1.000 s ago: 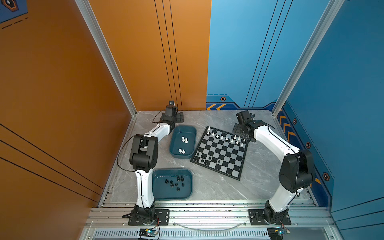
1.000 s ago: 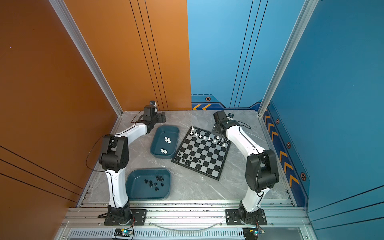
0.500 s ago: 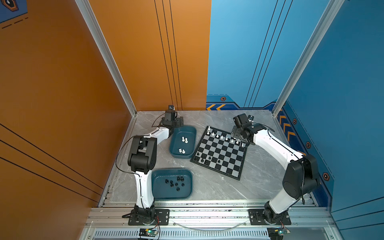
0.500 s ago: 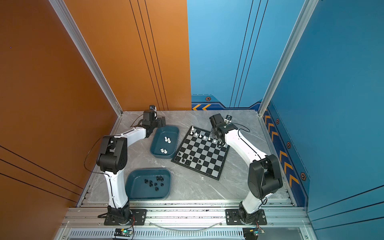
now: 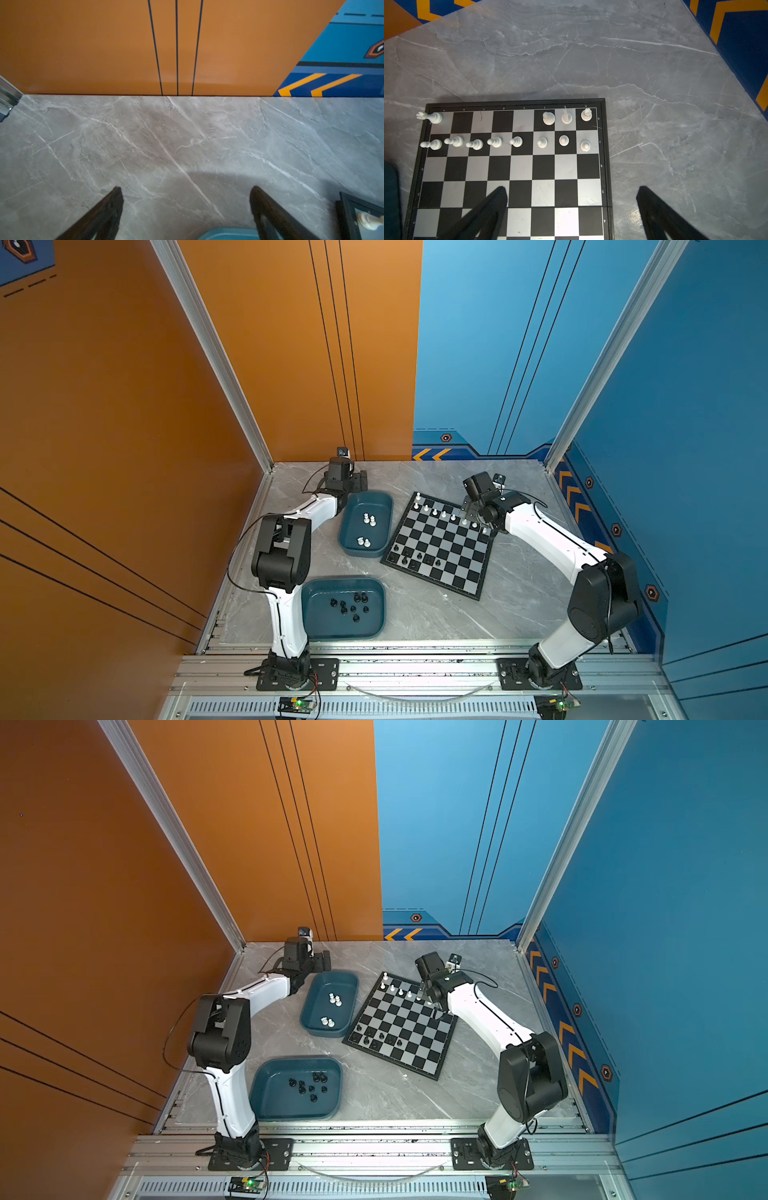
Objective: Set up the chess pieces on the board
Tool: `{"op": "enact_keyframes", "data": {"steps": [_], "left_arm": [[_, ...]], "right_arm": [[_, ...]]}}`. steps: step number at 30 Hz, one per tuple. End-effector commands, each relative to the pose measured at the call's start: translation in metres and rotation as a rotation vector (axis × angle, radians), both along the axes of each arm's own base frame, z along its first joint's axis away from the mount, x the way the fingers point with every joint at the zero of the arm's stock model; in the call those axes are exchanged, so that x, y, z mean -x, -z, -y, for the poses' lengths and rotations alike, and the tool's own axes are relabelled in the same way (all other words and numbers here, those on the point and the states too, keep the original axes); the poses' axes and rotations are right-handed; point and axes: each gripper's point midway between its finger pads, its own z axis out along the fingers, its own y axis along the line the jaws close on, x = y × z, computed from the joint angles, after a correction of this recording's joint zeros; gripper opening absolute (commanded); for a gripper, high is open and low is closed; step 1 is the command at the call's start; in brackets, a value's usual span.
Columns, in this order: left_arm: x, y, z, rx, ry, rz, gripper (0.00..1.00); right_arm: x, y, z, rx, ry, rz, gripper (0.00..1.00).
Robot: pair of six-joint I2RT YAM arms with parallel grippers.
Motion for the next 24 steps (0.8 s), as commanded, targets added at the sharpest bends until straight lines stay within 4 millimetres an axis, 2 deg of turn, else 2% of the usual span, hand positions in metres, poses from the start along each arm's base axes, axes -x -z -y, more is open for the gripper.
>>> {"op": "enact_keyframes", "data": {"steps": [1,8,11,17,24], "left_arm": [[0.025,-0.011,0.019,-0.059,0.041,-0.026,0.95],[0.058,-0.006,0.037,-0.091,0.069,-0.115,0.94],[0.058,-0.007,0.034,-0.111,0.046,-0.124,0.93],[0.055,-0.007,0.041,-0.09,0.068,-0.124,0.93],[0.048,-0.006,0.039,-0.091,0.069,-0.13,0.94]], "right_arm": [[0.007,-0.006,0.005,0.028,-0.021,0.019,1.0],[0.015,0.003,0.005,-0.001,-0.099,-0.005,1.0],[0.015,0.009,0.005,-0.03,-0.118,-0.012,1.0],[0.014,0.009,0.0,-0.06,-0.131,0.026,1.0],[-0.001,0.007,-0.007,-0.05,-0.142,0.008,1.0]]}}
